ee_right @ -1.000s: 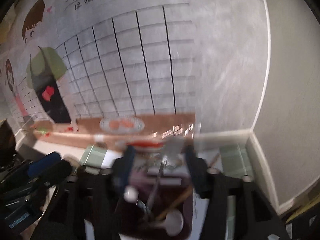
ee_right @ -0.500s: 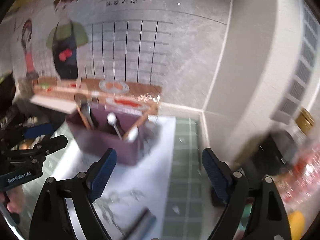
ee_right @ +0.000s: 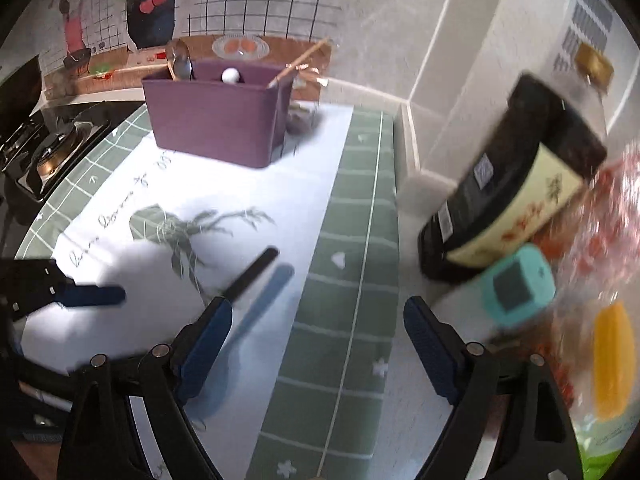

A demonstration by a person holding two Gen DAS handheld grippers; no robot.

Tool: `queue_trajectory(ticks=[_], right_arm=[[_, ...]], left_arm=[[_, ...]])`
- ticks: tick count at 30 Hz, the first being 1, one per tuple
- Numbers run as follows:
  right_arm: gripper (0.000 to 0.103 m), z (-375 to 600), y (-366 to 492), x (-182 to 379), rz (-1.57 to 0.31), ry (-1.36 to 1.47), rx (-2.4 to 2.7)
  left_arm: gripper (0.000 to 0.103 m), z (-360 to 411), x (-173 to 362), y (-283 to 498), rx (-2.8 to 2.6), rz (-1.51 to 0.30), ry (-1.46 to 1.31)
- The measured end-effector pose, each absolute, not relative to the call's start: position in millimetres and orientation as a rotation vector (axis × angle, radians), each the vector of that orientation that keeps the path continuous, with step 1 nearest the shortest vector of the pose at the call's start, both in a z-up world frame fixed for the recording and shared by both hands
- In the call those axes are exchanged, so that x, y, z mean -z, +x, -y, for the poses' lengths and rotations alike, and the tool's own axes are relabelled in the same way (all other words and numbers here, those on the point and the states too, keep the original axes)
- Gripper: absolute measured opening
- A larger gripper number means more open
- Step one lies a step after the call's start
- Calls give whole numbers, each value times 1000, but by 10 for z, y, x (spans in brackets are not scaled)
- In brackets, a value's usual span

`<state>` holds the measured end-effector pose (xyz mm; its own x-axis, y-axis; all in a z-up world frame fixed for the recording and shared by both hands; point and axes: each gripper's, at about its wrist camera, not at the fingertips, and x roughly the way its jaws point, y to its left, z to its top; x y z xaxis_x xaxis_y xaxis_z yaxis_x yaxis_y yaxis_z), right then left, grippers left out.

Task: Organize utensils
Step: 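Grasp the dark spoon with the left tool while the right tool grasps the blue spatula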

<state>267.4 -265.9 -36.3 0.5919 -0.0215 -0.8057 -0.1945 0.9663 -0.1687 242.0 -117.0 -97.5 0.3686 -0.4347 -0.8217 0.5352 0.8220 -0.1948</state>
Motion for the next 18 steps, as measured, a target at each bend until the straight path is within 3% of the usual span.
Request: queue_trajectory(ticks=[5,8,13,18], right_arm=[[63,2736,2565,443,-1001,-143,-189],[58,2738,2557,543,-1050,-99,-222],[58,2744,2601,663,-1098,-14,-241],[58,2672,2700,764,-1144,28,-240]], left_arm=[[56,1311,1025,2353,647,-1042,129],[52,1354,1050,2341,658,-1038,151],[18,1334,1143,2357,668,-1063,155],[11,1092,1132,2422,606,-1053,117]])
